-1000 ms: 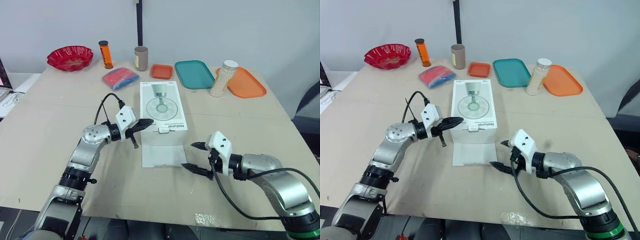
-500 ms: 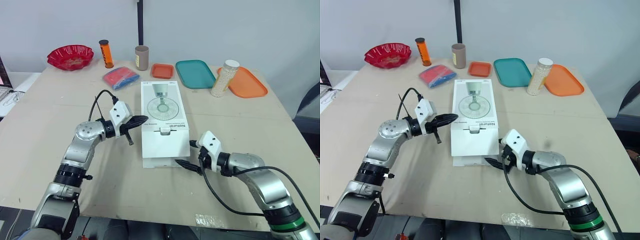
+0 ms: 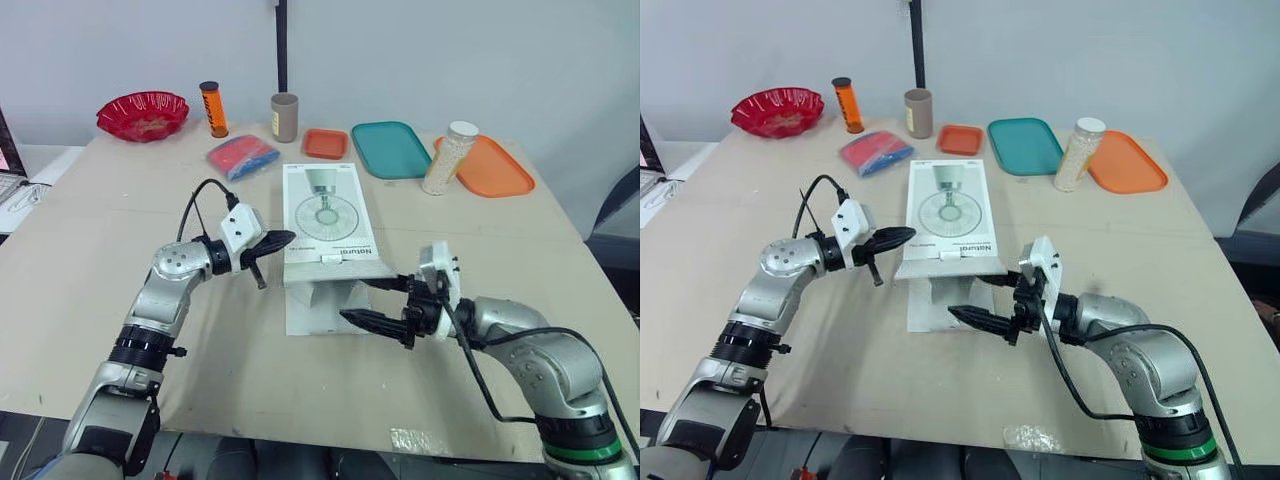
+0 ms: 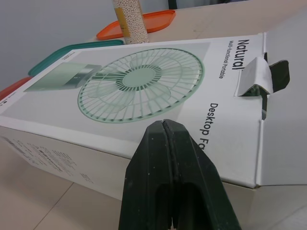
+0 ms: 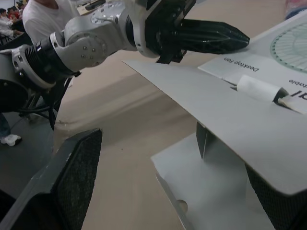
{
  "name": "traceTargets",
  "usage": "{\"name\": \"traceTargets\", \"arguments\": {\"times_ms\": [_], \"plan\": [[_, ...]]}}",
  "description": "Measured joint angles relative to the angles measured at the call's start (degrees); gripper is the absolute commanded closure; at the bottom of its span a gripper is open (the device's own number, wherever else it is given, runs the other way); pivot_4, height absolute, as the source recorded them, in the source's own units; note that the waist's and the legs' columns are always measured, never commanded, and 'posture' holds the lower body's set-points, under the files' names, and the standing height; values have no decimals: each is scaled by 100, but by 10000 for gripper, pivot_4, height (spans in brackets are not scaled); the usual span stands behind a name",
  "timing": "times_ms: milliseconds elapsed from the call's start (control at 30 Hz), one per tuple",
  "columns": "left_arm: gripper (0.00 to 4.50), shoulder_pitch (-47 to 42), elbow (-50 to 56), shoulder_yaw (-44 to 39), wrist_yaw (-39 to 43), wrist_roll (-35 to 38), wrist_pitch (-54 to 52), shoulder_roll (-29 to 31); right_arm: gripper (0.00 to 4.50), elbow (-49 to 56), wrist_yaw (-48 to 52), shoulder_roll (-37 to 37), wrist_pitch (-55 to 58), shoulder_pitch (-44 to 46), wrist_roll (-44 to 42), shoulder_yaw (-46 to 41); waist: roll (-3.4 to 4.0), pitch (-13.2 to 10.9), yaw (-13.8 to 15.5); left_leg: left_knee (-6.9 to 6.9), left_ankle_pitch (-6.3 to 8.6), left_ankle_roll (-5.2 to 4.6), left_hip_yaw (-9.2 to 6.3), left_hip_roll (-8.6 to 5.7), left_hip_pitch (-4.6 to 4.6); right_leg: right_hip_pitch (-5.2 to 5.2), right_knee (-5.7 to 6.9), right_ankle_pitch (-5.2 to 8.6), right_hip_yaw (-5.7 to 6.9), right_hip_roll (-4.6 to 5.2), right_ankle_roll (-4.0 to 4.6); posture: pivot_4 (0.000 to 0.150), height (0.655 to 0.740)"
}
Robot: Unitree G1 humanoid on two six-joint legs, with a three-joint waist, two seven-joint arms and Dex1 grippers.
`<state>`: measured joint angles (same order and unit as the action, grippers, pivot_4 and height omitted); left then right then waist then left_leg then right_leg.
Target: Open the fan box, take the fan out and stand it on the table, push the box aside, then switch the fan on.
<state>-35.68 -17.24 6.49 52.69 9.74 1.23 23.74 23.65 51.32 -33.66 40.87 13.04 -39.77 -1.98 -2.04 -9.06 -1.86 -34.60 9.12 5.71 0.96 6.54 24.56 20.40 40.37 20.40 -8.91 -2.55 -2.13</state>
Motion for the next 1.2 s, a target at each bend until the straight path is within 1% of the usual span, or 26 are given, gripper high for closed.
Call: {"name": "traceTargets", "arguments": {"times_ms": [33, 133, 200, 267, 333, 367, 500, 533, 567, 633, 667, 800, 900, 933, 967, 1000, 1033, 1067, 1100, 1133, 1167, 1200], "plan": [[44682, 33, 22, -45, -62, 1, -3, 20, 0, -75, -220, 190, 40, 282, -71, -50, 0, 0, -10, 0, 0, 0, 0, 0, -1, 0, 0, 0, 0, 0, 0, 1500, 7389], [44682, 142, 138, -102, -118, 34, -46, 38, 0, -292, -452, 359, 3, 593, -3, -61, 0, 0, -27, 4, 0, 0, -2, 0, -1, 0, -1, 0, 1, 0, 0, 1500, 7389], [44682, 560, 623, -271, -180, 189, -331, 189, 0, -809, -711, 532, -82, 894, 315, 46, 2, -2, -30, 8, 2, -3, -3, 3, 4, 2, -14, 0, 2, 0, 1, 1500, 7389], [44682, 605, 690, -291, -182, 209, -385, 210, 0, -872, -754, 559, -86, 918, 346, 63, 4, -3, -29, 8, 2, -3, -4, 3, 6, 2, -16, 0, 3, 0, 1, 1500, 7389], [44682, 832, 1181, -451, -151, 455, -663, 297, 0, -1147, -912, 676, -121, 1087, 473, 172, 6, -5, -26, 6, 2, -3, -5, 3, 9, 3, -16, -1, 4, 0, 2, 1500, 7389], [44682, 1024, 1705, -627, -74, 862, -1024, 428, 0, -1302, -944, 707, -248, 1196, 682, 219, 7, -6, -22, 6, 2, -3, -6, 3, 9, 3, -16, -1, 5, 1, 1, 1500, 7389], [44682, 1014, 1885, -728, -56, 1101, -1270, 441, 0, -1361, -977, 710, -301, 1229, 790, 264, 7, -6, -4, 4, 2, -3, -9, 2, 9, 2, -16, -1, 9, 1, 1, 1500, 7389], [44682, 945, 1890, -712, -59, 1128, -1352, 428, 0, -1370, -979, 708, -337, 1227, 832, 292, 7, -6, -2, 4, 2, -3, -12, 2, 11, 2, -16, -1, 11, 1, 1, 1500, 7389], [44682, 645, 1863, -627, -59, 1123, -1418, 363, 0, -1357, -956, 707, -410, 1217, 904, 368, 6, -6, 4, 3, 2, -3, -16, 1, 13, 2, -17, 0, 15, 0, 1, 1500, 7389], [44682, 332, 1650, -503, -53, 1022, -1354, 243, 0, -1323, -937, 706, -451, 1196, 949, 395, 7, -6, 12, 3, 2, -4, -17, -1, 12, 0, -21, -1, 15, 0, 1, 1500, 7389], [44682, 95, 1194, -271, -50, 797, -1133, 76, 0, -1198, -946, 703, -446, 1134, 956, 406, 8, -5, 13, 6, 3, -5, -17, -1, 12, 0, -23, -1, 15, 0, 2, 1500, 7389], [44682, 1, 362, 93, 22, 412, -766, -88, 0, -899, -1043, 680, -291, 1031, 899, 379, 10, -8, -25, 5, 4, -7, -20, 0, 17, 5, -22, -1, 15, -1, 3, 1500, 7389], [44682, -145, 216, 172, 65, 235, -641, -44, 0, -601, -1144, 644, -131, 1036, 797, 341, 13, -7, -18, 4, 4, -6, -19, -1, 16, 1, -21, -2, 14, -1, 3, 1500, 7389], [45000, -145, 184, 180, 85, 208, -591, -46, 5171, -496, -1197, 625, -64, 1054, 784, 313, 13, -7, -18, 4, 4, -6, -19, -1, 16, 1, -22, -2, 14, -1, 3, 1500, 7389], [45000, -145, 170, 180, 100, 203, -566, -46, 5958, -458, -1228, 610, -35, 1068, 782, 306, 13, -7, -19, 4, 4, -6, -20, -1, 16, 1, -22, -2, 15, -1, 3, 1500, 7389], [45000, -147, 115, 176, 134, 197, -482, -46, 12061, -374, -1352, 577, 75, 1147, 782, 288, 14, -7, -18, 4, 4, -6, -20, -1, 14, 0, -21, -2, 14, -1, 3, 1500, 7389], [45000, -148, 102, 176, 140, 197, -468, -47, 15108, -351, -1394, 577, 108, 1176, 781, 277, 14, -6, -19, 4, 4, -6, -20, -1, 13, 0, -21, -2, 14, -1, 3, 1500, 7389], [45000, -148, 101, 175, 142, 197, -456, -47, 17084, -288, -1472, 574, 211, 1228, 781, 265, 14, -6, -19, 4, 4, -6, -20, -1, 13, 0, -21, -2, 15, -1, 3, 1500, 7389], [45000, -148, 101, 175, 144, 197, -450, -49, 21552, -208, -1546, 571, 308, 1272, 781, 266, 14, -6, -19, 4, 4, -6, -20, -1, 13, 0, -21, -2, 14, -1, 3, 1500, 7389], [45000, -148, 101, 175, 147, 197, -431, -52, 23916, -60, -1653, 522, 499, 1333, 795, 336, 14, -6, -18, 4, 4, -6, -20, -1, 14, 0, -21, -1, 14, -1, 3, 1500, 7389], [45000, -148, 97, 175, 147, 196, -418, -53, 29920, -10, -1679, 468, 569, 1360, 829, 420, 14, -7, -17, 4, 4, -6, -20, -1, 15, 0, -22, -1, 14, -1, 2, 1500, 7389], [45000, -148, 95, 175, 147, 193, -410, -58, 30720, 29, -1677, 399, 601, 1374, 897, 522, 14, -7, -17, 4, 4, -6, -20, -1, 15, 1, -23, -1, 14, -1, 2, 1500, 7389]]}}
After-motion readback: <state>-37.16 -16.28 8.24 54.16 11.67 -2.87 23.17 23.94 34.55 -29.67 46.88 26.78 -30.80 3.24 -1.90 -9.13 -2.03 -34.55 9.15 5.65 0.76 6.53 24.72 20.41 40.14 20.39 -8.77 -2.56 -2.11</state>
